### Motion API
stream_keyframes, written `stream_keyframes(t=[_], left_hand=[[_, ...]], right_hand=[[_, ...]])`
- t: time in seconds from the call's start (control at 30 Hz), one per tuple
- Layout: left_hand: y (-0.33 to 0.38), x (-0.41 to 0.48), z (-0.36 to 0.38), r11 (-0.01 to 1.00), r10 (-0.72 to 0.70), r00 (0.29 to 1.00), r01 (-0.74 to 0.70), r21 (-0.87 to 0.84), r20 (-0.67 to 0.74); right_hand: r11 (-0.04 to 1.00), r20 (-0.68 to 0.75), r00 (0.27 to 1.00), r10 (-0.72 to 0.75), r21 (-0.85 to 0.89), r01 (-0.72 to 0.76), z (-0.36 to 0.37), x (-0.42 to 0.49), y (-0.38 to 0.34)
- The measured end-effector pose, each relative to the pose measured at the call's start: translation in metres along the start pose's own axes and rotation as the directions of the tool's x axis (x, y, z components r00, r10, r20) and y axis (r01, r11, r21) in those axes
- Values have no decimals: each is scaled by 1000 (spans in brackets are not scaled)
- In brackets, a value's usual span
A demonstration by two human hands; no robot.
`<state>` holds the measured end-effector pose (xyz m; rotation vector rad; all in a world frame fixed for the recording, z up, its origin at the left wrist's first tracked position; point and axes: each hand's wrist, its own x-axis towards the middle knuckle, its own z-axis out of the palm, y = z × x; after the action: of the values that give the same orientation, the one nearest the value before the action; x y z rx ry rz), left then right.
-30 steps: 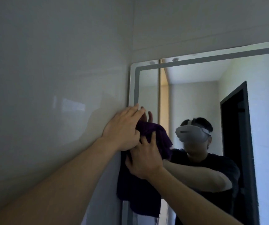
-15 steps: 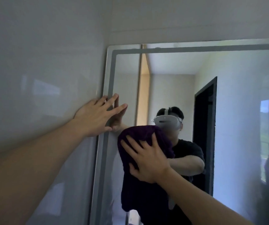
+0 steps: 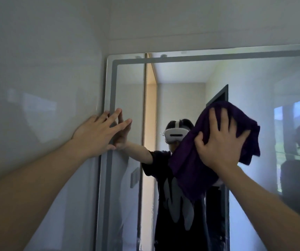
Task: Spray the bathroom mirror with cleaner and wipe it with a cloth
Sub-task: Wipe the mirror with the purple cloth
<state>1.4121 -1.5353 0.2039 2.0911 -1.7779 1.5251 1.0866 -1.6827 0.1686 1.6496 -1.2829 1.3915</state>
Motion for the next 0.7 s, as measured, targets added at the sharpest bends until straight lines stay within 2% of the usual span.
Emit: stream_keyframes(t=[0.07,0.1,0.2,0.27,0.37,0.43,0.53,0.6,0.7], left_hand=[[3,2,-1,998,-30,1000,30,-48,-6],[7,3,-1,993,-64,998,62,-97,-16],[44,10,-7,951,-171,981,140,-276,-94],[84,20,-16,922,-140,974,64,-381,-175],[149,38,-37,890,7,924,-180,-419,-382],[186,49,-49,877,78,873,-289,-383,-481],[228,61,-51,871,104,841,-334,-359,-531],[246,68,-43,876,82,842,-316,-364,-534],[260,77,-29,909,71,825,-285,-304,-560]], right_hand=[[998,12,998,56,21,-57,5,-22,-7],[999,29,999,30,18,-31,7,-33,-8],[976,111,971,-211,-30,216,13,-65,7],[916,180,906,-384,-48,398,11,-80,25],[837,270,812,-518,-34,546,1,-90,50],[809,276,779,-563,-12,588,-5,-91,68],[787,254,759,-599,13,617,-10,-88,103],[796,265,768,-583,-4,606,-11,-85,133],[844,277,825,-492,-78,530,-20,-76,185]])
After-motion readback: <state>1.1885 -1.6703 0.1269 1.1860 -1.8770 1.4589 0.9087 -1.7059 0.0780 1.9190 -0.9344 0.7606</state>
